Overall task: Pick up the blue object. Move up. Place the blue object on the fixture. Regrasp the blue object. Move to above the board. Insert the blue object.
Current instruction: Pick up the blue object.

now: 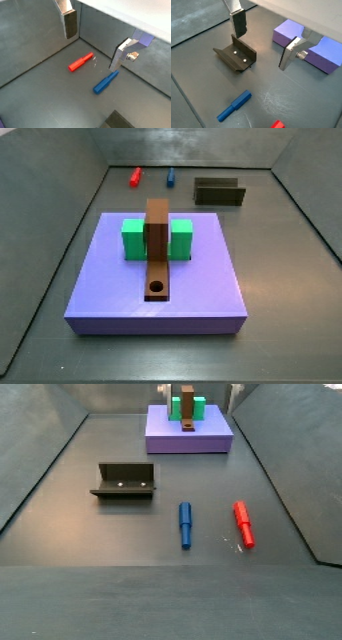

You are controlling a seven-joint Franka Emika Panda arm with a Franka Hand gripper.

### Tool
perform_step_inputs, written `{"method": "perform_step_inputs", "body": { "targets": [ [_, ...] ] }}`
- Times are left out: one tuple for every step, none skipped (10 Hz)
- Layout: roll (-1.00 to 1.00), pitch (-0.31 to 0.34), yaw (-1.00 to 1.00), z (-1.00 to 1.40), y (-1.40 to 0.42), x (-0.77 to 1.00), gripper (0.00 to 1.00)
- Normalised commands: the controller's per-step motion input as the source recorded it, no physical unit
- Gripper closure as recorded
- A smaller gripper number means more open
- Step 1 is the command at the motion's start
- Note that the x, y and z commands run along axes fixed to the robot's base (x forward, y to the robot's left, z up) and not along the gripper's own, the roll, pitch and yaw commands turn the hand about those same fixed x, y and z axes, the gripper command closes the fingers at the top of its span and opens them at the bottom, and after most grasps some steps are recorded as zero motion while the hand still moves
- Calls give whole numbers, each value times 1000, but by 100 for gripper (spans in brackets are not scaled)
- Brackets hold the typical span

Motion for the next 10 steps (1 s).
{"method": "perform_step_inputs", "body": {
  "targets": [
    [0, 17, 0, -20, 0, 0, 0],
    [0, 0, -6, -34, 49, 111, 0],
    [-70, 156, -71, -254, 569, 729, 0],
    [0, 151, -320, -769, 449, 740, 0],
    [0, 64, -360, -1000, 491, 637, 0],
    [-14, 57, -266, -1000, 543, 720, 0],
    [-91, 29, -209, -909, 391, 760, 0],
    [-133, 0, -69, -840, 126, 686, 0],
    [-173, 0, 0, -780, 43, 600, 0],
    [-209, -13, -49, -700, 9, 400, 0]
  ]
}}
